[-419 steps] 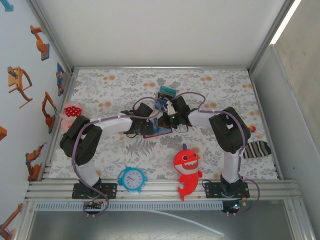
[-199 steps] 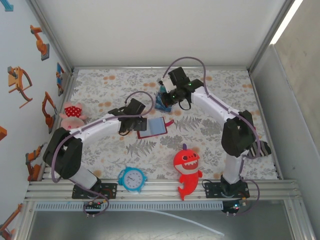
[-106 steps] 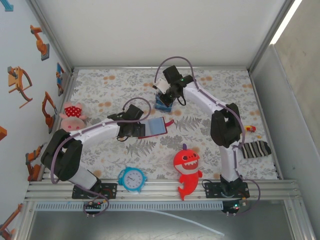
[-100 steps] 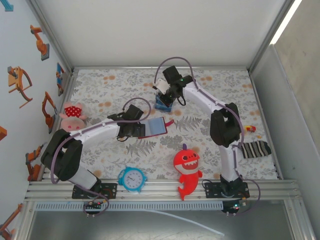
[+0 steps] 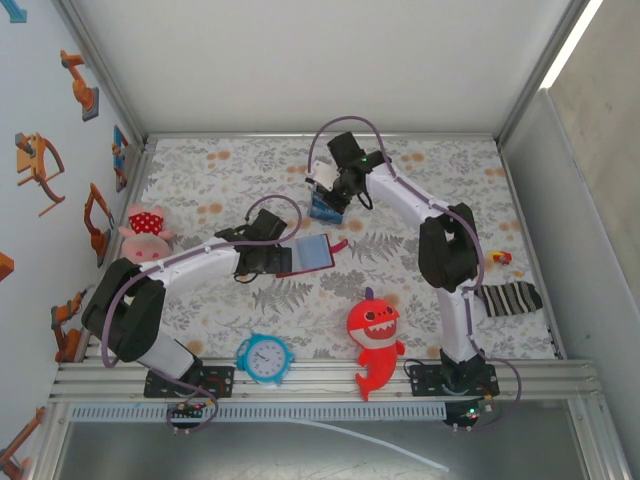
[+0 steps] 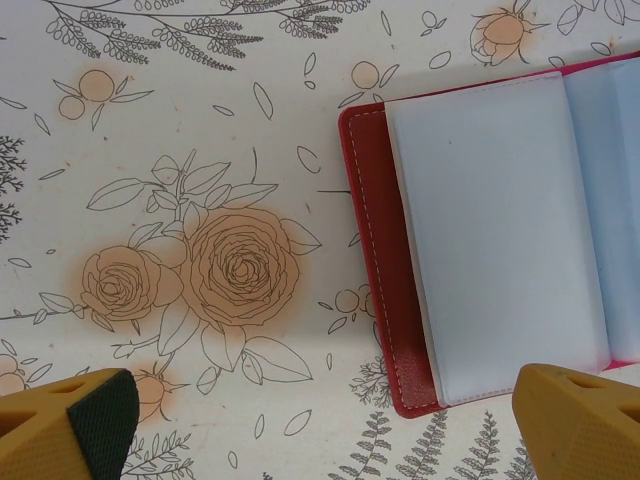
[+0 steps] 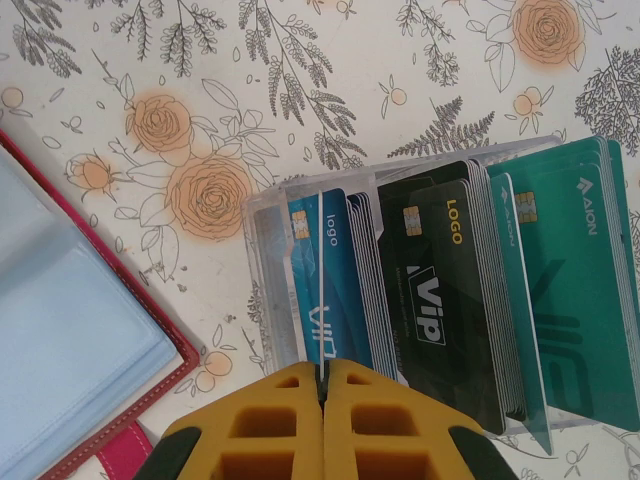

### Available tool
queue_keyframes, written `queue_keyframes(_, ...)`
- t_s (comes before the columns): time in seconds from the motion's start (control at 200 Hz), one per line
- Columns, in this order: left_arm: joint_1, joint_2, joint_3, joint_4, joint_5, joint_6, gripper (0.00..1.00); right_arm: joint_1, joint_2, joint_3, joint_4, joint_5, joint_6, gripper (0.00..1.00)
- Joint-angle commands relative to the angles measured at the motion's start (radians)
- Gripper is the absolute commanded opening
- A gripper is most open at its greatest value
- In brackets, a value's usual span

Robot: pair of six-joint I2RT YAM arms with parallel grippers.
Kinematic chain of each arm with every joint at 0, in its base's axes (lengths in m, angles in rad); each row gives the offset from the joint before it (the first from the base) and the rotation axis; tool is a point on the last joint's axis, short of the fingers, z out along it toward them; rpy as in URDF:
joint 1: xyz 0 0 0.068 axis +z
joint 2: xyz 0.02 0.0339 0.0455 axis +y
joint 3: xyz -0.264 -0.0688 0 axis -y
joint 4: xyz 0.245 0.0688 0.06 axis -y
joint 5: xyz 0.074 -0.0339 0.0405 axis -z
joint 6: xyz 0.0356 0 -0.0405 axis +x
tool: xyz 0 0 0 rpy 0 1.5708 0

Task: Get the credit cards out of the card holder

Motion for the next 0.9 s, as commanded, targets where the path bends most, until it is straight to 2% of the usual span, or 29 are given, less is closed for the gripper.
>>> queue_keyframes(0.0,0.001,-0.005,-0.003,-0.013,0.001,-0.015,0.97,-0.014,0.023,0.044,0.000,-0.019,-0.063,0.00)
queue_keyframes(0.896,0.003,0.030,0.037,-0.053,-0.020,-0.004,0.97,-0.032,0.113,0.067,-0.056,-0.039,-0.111,0.00)
